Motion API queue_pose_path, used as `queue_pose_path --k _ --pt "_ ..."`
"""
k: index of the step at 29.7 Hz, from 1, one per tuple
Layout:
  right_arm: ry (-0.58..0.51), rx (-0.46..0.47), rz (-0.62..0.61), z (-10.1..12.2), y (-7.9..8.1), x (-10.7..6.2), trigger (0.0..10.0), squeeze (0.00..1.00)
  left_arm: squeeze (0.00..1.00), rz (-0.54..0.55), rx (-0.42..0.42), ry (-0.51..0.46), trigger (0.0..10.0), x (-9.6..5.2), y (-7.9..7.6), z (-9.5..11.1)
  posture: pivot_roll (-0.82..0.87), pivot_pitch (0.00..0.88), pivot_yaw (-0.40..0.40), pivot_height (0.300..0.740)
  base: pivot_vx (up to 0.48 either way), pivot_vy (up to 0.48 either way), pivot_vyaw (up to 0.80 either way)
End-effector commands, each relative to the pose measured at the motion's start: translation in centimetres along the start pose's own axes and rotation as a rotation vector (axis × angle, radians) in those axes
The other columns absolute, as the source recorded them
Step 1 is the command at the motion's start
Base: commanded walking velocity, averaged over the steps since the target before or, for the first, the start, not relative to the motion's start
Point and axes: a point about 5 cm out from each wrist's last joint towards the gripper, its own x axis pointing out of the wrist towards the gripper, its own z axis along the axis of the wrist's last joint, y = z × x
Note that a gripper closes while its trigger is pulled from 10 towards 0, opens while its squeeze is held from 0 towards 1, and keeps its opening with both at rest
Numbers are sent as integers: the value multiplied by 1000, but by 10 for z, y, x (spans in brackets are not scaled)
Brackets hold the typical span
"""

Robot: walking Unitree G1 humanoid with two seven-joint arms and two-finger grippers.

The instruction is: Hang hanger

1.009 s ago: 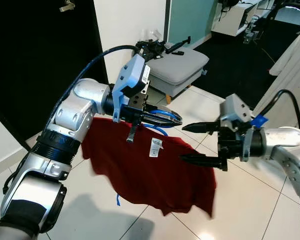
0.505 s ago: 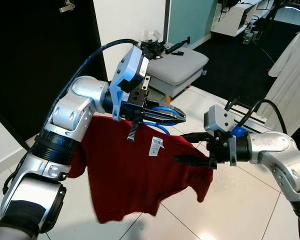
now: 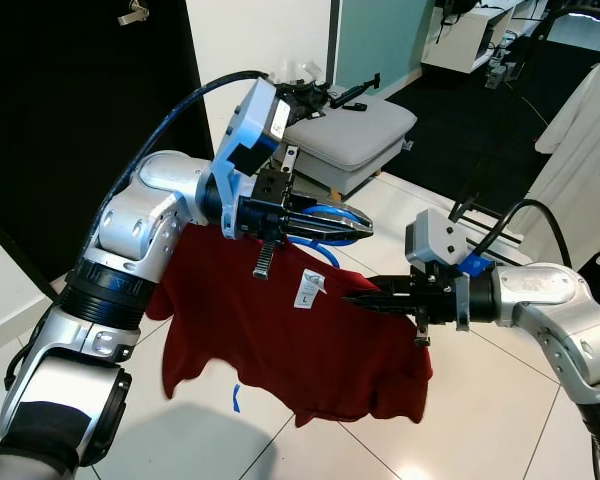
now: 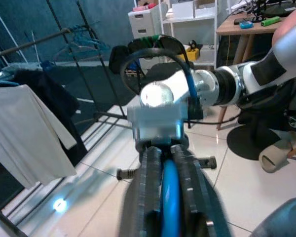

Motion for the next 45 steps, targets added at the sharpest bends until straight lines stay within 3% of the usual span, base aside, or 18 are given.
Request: queue_pose_path --k 1,6,17,20,24,26,27,28,29,31,32,33,34,35,36,37,41,45 --pt "-5 3 -4 -1 1 2 0 0 1000 -15 -8 -37 10000 0 -2 5 -65 106 32 740 0 0 0" --pt "-7 5 -18 -2 0 2 0 0 1000 -24 -35 -42 10000 -1 -2 4 -65 106 32 740 0 0 0" --pt "23 103 -131 -27 -2 -2 0 0 1000 175 -86 -9 10000 -39 13 -10 -67 105 33 740 0 0 0" --pt "58 212 -346 -57 -14 -11 0 0 1000 370 -155 -11 10000 -70 16 -27 -68 107 36 740 0 0 0" --pt "63 239 -403 -64 -17 -14 0 0 1000 427 -171 -10 10000 -77 16 -32 -68 107 36 740 0 0 0" --pt "28 379 -622 -84 -24 -22 0 0 1000 765 -247 25 10000 -103 18 -64 -60 114 40 740 0 0 -781" --pt "28 379 -622 -84 -24 -22 0 0 1000 765 -247 25 10000 -103 18 -64 -60 114 40 740 0 0 -781" --pt "-13 471 -784 -97 -28 -28 0 0 0 952 -321 59 10000 -110 11 -91 -59 119 42 740 0 0 -775" --pt "-13 471 -784 -97 -28 -28 0 0 0 952 -321 59 10000 -110 11 -91 -59 119 42 740 0 0 -775" --pt "-93 586 -1104 -119 -27 -41 0 0 0 1218 -481 148 10000 -109 -24 -148 -69 140 48 740 0 0 -788" --pt "-93 586 -1104 -119 -27 -41 0 0 0 1218 -481 148 10000 -109 -24 -148 -69 140 48 740 0 0 -788" --pt "-124 621 -1206 -125 -23 -46 0 0 0 1284 -526 185 10000 -106 -40 -164 -69 142 47 740 0 0 -788" --pt "-124 621 -1206 -125 -23 -46 0 0 0 1284 -526 185 10000 -106 -40 -164 -69 142 47 740 0 0 -788" --pt "-134 632 -1260 -132 -15 -44 0 0 0 1318 -578 209 10000 -99 -58 -179 -59 148 39 740 0 0 -800" --pt "-134 632 -1260 -132 -15 -44 0 0 0 1318 -578 209 10000 -99 -58 -179 -59 148 39 740 0 0 -800" --pt "-113 616 -1277 -136 -7 -39 0 0 0 1371 -615 206 10000 -92 -72 -190 -54 154 34 740 307 0 -800" --pt "-117 580 -1288 -135 -5 -36 0 0 0 1443 -619 174 10000 -97 -75 -192 -62 161 34 740 480 0 -800" --pt "-131 619 -1342 -140 -7 -38 0 0 0 1484 -604 193 10000 -97 -71 -196 -67 153 42 740 480 0 -133"
